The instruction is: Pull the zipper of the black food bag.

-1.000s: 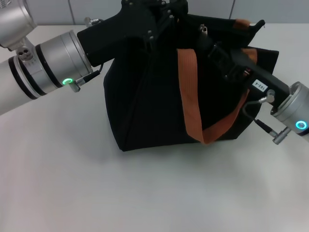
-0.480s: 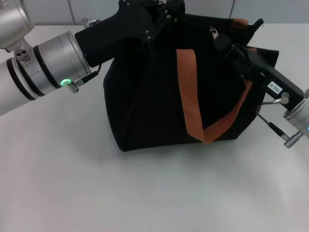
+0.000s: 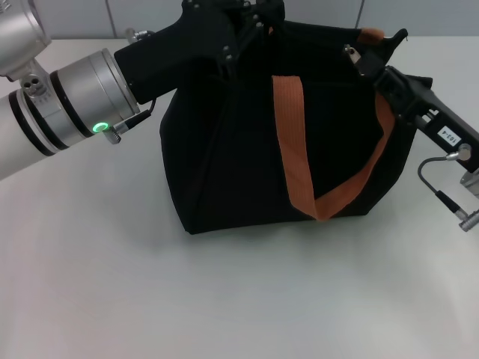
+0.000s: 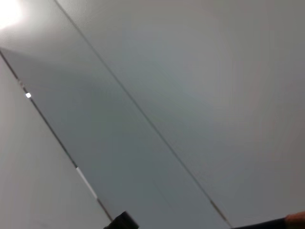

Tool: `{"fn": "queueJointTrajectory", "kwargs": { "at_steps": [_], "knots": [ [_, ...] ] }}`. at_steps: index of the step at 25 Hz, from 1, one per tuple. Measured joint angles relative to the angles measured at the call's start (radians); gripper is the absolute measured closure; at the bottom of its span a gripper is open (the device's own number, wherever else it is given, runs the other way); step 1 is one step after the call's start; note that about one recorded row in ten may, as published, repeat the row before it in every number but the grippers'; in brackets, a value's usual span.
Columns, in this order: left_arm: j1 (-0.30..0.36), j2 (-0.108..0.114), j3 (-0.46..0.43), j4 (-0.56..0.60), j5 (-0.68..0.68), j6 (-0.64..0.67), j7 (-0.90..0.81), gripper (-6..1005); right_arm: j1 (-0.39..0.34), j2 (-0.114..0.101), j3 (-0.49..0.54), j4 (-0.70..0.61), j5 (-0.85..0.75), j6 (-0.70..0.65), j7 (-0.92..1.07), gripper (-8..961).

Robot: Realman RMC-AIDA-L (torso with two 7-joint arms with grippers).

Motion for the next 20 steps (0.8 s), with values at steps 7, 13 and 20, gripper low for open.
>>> {"fn": "queueJointTrajectory", "kwargs": {
  "at_steps": [7, 13, 20],
  "knots": [
    [0.005, 0.000, 0.000, 0.000, -0.008, 0.001, 0.000, 964, -0.029, 0.000, 0.038, -0.017, 0.002, 0.000, 0.000, 956],
    [0.007, 0.000, -0.001, 0.000, -0.008, -0.002, 0.000, 963, -0.056, 0.000, 0.067, -0.033, 0.003, -0.011, 0.004, 956],
    [0.008, 0.000, -0.001, 0.000, -0.008, -0.004, 0.001, 963, -0.086, 0.003, 0.079, -0.052, 0.003, -0.064, -0.045, 956]
  ]
}}
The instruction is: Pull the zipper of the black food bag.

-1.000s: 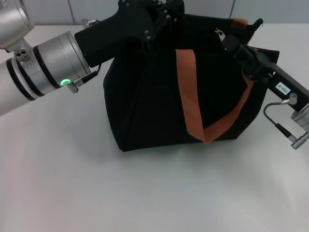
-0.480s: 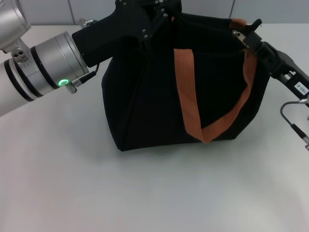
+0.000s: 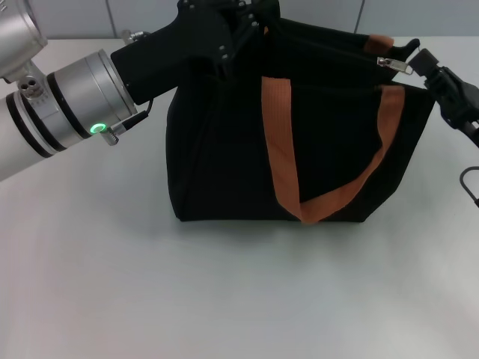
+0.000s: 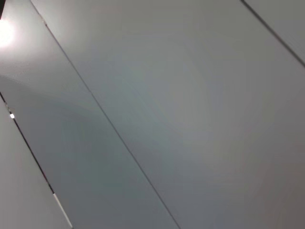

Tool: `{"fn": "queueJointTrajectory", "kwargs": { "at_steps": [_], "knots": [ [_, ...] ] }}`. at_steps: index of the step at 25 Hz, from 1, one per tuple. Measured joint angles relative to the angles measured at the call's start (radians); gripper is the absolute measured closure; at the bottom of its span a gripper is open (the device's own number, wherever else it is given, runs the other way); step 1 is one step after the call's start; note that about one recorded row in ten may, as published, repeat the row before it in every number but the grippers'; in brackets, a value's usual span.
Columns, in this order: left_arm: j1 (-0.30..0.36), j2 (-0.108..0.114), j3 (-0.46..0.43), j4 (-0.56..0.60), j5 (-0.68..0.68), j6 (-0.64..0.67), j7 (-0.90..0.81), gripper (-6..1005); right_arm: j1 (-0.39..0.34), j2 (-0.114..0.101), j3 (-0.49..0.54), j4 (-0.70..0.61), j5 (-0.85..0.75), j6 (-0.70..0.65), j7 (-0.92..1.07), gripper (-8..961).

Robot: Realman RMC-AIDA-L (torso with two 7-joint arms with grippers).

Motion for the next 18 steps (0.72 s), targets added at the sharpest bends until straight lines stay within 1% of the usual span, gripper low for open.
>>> {"fn": "queueJointTrajectory", "kwargs": {
  "at_steps": [6, 14, 18],
  "knots": [
    [0.001, 0.000, 0.000, -0.002, -0.001, 0.000, 0.000, 963, -0.027, -0.003, 0.050, -0.001, 0.000, -0.004, -0.001, 954],
    [0.002, 0.000, 0.006, -0.010, -0.003, -0.004, 0.001, 963, -0.049, -0.003, 0.061, -0.002, 0.023, -0.002, -0.028, 937],
    [0.013, 0.000, 0.007, -0.016, -0.004, -0.014, 0.004, 962, -0.057, -0.002, 0.061, 0.001, 0.027, -0.005, -0.051, 788]
  ]
}}
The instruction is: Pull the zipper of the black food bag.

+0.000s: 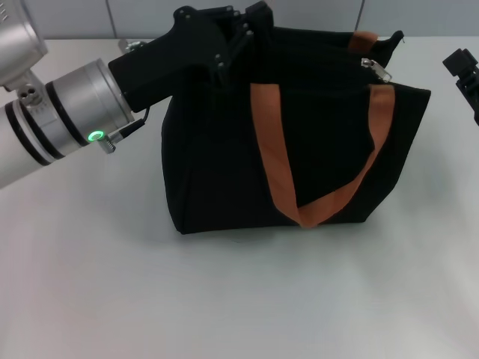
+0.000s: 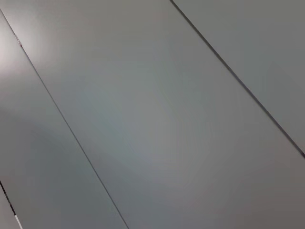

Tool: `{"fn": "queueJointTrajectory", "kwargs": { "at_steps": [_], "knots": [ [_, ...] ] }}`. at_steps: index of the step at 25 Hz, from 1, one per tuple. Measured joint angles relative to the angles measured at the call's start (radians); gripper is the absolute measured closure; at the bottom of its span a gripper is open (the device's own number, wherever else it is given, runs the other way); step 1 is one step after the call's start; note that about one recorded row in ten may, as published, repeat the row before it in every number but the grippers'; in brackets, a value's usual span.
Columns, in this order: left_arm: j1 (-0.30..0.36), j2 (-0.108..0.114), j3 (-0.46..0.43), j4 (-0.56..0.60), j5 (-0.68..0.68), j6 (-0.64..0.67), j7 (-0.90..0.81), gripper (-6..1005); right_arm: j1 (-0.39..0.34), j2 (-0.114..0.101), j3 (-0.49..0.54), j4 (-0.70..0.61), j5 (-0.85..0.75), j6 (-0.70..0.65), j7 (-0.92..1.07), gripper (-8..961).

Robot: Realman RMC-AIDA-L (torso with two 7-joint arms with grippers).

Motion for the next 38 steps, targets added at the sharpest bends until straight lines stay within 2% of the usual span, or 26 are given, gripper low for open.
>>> {"fn": "queueJointTrajectory", "kwargs": {
  "at_steps": [8, 12, 15, 19, 22, 26, 29, 31, 32, 33, 35, 38],
  "knots": [
    [0.057, 0.000, 0.089, -0.005, -0.146, 0.014, 0.126, 962, -0.005, 0.002, 0.000, 0.016, 0.001, -0.034, -0.032, 622],
    [0.068, 0.004, 0.079, -0.003, -0.149, 0.011, 0.078, 852, -0.006, 0.000, -0.001, 0.022, 0.001, -0.036, -0.036, 549],
    [0.090, 0.007, 0.053, -0.001, -0.150, 0.021, 0.048, 753, -0.008, 0.001, -0.001, 0.020, 0.001, -0.047, -0.040, 384],
    [0.133, 0.008, 0.029, 0.002, -0.151, 0.059, 0.047, 575, -0.009, -0.001, -0.014, 0.008, -0.010, -0.065, -0.082, 380],
    [0.160, 0.009, 0.016, 0.003, -0.151, 0.092, 0.045, 515, -0.010, -0.002, -0.023, -0.002, -0.013, -0.073, -0.093, 373],
    [0.227, 0.014, -0.052, 0.023, -0.147, 0.243, -0.014, 436, -0.020, -0.002, -0.022, -0.011, -0.013, -0.084, -0.103, 362],
    [0.252, 0.036, -0.061, 0.049, -0.121, 0.307, -0.067, 377, -0.024, -0.002, -0.019, -0.019, -0.011, -0.096, -0.112, 354],
    [0.251, 0.064, -0.062, 0.053, -0.066, 0.329, -0.116, 337, -0.023, -0.002, -0.023, -0.021, -0.011, -0.099, -0.119, 348],
    [0.250, 0.075, -0.066, 0.053, -0.037, 0.336, -0.134, 332, -0.023, -0.002, -0.025, -0.023, -0.012, -0.102, -0.121, 346],
    [0.250, 0.075, -0.066, 0.053, -0.037, 0.336, -0.134, 328, -0.022, -0.002, -0.028, -0.026, -0.012, -0.106, -0.124, 343],
    [0.255, 0.100, -0.090, 0.054, 0.027, 0.363, -0.158, 323, -0.022, -0.002, -0.042, -0.040, -0.013, -0.123, -0.137, 337],
    [0.265, 0.106, -0.115, 0.054, 0.038, 0.381, -0.159, 324, -0.024, -0.002, -0.060, -0.057, -0.014, -0.143, -0.166, 329]
  ]
}}
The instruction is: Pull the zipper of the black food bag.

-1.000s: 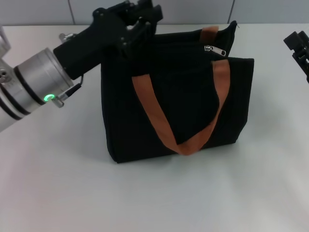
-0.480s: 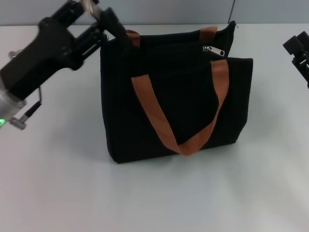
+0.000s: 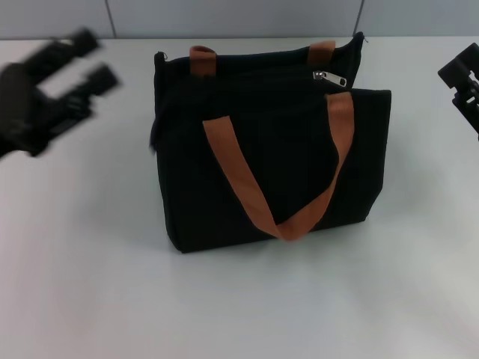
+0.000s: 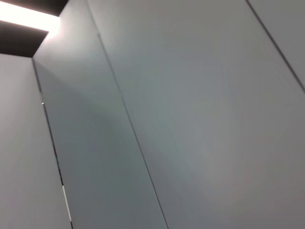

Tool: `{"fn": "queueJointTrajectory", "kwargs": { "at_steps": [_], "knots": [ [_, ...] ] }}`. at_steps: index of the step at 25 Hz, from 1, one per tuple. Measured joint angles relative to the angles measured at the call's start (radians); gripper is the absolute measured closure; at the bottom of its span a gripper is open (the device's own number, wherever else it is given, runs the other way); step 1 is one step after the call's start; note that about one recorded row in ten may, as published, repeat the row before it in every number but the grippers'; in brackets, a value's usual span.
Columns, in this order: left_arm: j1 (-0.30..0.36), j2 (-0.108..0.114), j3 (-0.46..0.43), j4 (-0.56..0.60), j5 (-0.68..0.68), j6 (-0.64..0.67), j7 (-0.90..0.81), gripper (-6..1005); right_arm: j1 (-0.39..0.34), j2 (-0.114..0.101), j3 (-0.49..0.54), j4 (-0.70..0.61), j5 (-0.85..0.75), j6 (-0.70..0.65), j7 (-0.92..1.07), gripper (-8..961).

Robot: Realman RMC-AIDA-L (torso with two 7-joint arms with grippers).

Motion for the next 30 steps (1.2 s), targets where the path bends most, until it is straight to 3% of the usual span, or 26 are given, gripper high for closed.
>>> {"fn": "queueJointTrajectory", "kwargs": {
  "at_steps": [1, 2, 5, 11, 17, 18, 21, 23, 24, 30],
  "knots": [
    [0.019, 0.004, -0.050, -0.002, 0.008, 0.029, 0.000, 324, -0.001, 0.000, 0.000, -0.002, 0.000, -0.003, -0.007, 326],
    [0.060, -0.014, -0.175, -0.003, 0.009, 0.097, 0.000, 324, -0.003, 0.000, 0.001, -0.003, 0.001, -0.006, -0.011, 323],
    [0.084, -0.024, -0.245, 0.004, 0.035, 0.157, 0.007, 324, -0.006, 0.000, -0.001, -0.006, 0.003, -0.022, -0.014, 315],
    [0.086, -0.014, -0.235, 0.067, 0.261, 0.210, 0.048, 325, 0.003, -0.001, -0.057, -0.083, -0.079, -0.023, -0.015, 298],
    [0.084, -0.037, -0.231, 0.124, 0.446, 0.193, 0.052, 326, 0.012, -0.002, -0.190, -0.156, -0.223, -0.088, -0.091, 282],
    [0.072, -0.050, -0.232, 0.132, 0.531, 0.162, 0.060, 327, 0.012, -0.001, -0.214, -0.159, -0.228, -0.093, -0.104, 279],
    [0.066, -0.058, -0.232, 0.135, 0.565, 0.143, 0.066, 327, 0.020, 0.000, -0.279, -0.156, -0.233, -0.063, -0.119, 271],
    [0.061, -0.086, -0.235, 0.142, 0.617, 0.078, 0.087, 327, 0.031, 0.001, -0.316, -0.146, -0.233, -0.020, -0.118, 265],
    [0.061, -0.090, -0.235, 0.143, 0.622, 0.066, 0.092, 328, 0.038, 0.002, -0.331, -0.138, -0.233, 0.002, -0.116, 262],
    [0.052, -0.094, -0.220, 0.140, 0.633, 0.050, 0.102, 328, 0.056, 0.004, -0.335, -0.082, -0.227, 0.023, -0.123, 247]
  ]
}}
